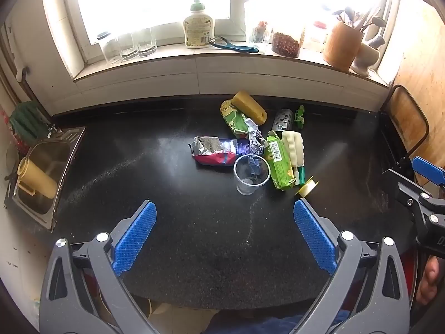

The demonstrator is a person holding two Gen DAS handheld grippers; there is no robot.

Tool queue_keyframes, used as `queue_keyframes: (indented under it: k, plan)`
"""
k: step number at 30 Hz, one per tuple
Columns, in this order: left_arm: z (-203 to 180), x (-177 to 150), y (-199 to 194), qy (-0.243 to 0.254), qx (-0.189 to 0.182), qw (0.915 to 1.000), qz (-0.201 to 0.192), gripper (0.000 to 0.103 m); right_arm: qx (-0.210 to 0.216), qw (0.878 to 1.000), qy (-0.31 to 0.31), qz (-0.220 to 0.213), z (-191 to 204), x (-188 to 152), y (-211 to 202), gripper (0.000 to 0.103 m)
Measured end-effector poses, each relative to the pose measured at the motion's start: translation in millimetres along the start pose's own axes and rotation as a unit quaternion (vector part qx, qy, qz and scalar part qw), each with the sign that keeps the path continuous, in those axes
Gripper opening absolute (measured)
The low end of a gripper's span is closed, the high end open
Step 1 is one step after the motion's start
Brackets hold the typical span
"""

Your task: Collect trash

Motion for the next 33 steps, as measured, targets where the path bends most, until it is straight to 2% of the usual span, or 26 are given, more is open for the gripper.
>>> queue_keyframes:
  k: [33]
  plan:
    - [-6.4,1.7,-3.3,0.002,0.0,1.0,-0.001,0.096,0.001,1.0,0.0,-0.003,-2.6,0.0,-0.8,0.097]
Point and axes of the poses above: each gripper's, at about its wrist camera, not at the fingertips, and y roughly the way its jaws point, z to its left, x to its top, the point moved 8 cm from there along y, roughly the way its jaws point, and after that the axes turned 2 degrees about -y, right-handed, at the moved point
